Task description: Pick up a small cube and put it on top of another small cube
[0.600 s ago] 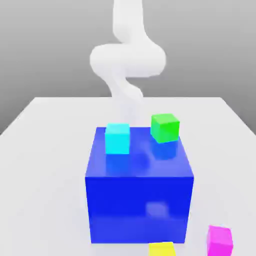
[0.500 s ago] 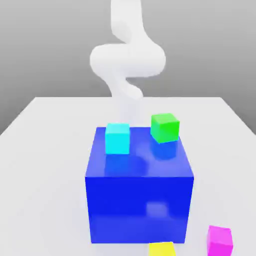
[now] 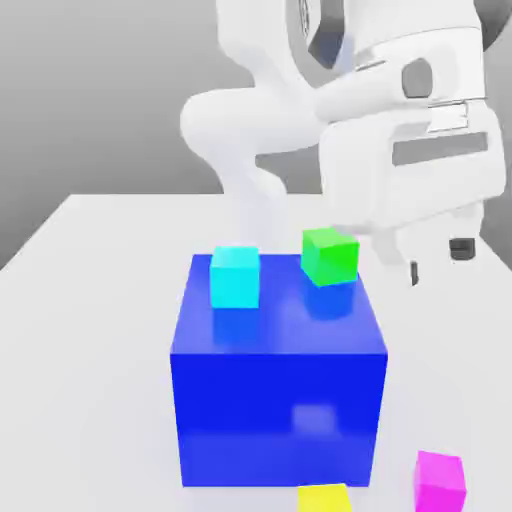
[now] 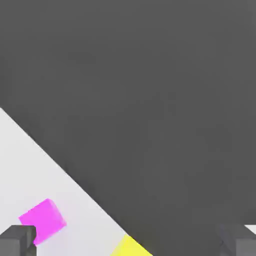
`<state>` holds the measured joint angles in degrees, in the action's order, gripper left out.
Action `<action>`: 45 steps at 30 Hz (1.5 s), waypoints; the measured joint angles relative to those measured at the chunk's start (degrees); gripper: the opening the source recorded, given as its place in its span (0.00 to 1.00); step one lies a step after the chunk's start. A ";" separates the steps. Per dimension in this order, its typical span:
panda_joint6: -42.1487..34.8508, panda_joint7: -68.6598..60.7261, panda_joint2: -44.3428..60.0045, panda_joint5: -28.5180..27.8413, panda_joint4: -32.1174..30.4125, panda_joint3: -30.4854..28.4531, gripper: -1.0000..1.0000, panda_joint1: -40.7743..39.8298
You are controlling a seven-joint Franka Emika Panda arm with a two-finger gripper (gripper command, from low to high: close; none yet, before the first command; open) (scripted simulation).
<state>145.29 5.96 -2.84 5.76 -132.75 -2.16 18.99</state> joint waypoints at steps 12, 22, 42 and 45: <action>9.47 -14.04 24.50 -6.24 -0.01 2.85 0.50 4.30; 14.32 -14.16 31.03 -6.59 1.25 2.75 0.00 4.50; -13.52 -4.67 -8.53 0.63 -10.95 3.32 0.00 1.48; -17.63 -1.63 -14.76 0.39 -13.04 3.51 0.00 0.56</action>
<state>127.66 4.33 -17.60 6.15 -145.78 1.35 19.55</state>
